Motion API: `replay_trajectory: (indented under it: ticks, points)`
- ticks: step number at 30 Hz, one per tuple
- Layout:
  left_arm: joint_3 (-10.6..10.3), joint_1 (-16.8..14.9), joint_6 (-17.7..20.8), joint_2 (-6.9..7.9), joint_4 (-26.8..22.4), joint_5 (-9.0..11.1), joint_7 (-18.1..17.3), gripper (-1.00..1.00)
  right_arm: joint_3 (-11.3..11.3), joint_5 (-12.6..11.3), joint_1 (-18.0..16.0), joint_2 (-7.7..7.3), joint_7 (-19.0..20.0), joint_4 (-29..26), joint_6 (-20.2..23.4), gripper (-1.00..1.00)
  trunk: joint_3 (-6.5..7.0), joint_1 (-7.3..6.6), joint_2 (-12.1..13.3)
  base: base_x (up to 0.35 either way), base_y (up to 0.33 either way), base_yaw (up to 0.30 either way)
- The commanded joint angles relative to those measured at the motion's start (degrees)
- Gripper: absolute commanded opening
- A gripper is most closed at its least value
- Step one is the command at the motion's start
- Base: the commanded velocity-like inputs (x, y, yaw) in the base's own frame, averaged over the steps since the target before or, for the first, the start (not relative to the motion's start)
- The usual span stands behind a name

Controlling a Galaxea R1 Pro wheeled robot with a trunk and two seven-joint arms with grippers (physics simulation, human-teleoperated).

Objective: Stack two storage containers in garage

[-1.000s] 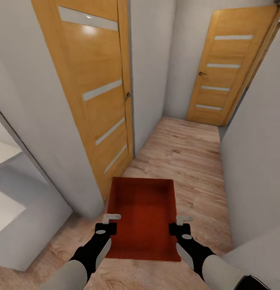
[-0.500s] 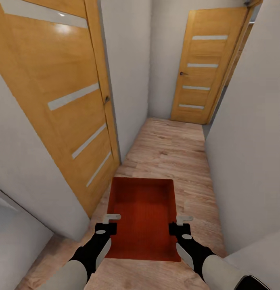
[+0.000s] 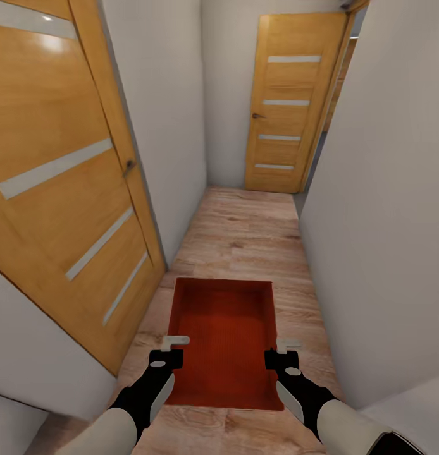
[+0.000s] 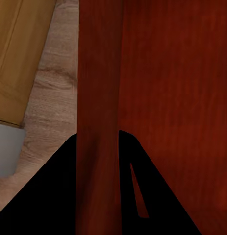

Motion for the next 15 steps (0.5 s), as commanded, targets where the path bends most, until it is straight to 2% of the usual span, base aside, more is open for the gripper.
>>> replay_trajectory:
  ticks: [1, 8, 15]
  points:
    - [-1.1, 0.0, 3.4, 0.11, 0.1, 1.7, 0.7, -1.0, -1.0, 0.7, -0.1, -0.41, -1.1, -0.1, -0.4, -1.0, -0.09, 0.06, -0.1, 0.322, 0.0, -0.244]
    - [-1.1, 0.0, 3.4, 0.11, 0.1, 1.7, 0.7, -1.0, -1.0, 0.7, -0.1, -0.41, -1.1, -0.1, -0.4, -1.0, -0.09, 0.06, -0.1, 0.322, 0.0, -0.211]
    - [-1.1, 0.0, 3.4, 0.11, 0.2, 1.7, 0.7, -1.0, -1.0, 0.7, -0.1, -0.41, -1.1, -0.1, -0.4, -1.0, -0.09, 0.06, -0.1, 0.322, 0.0, -0.023]
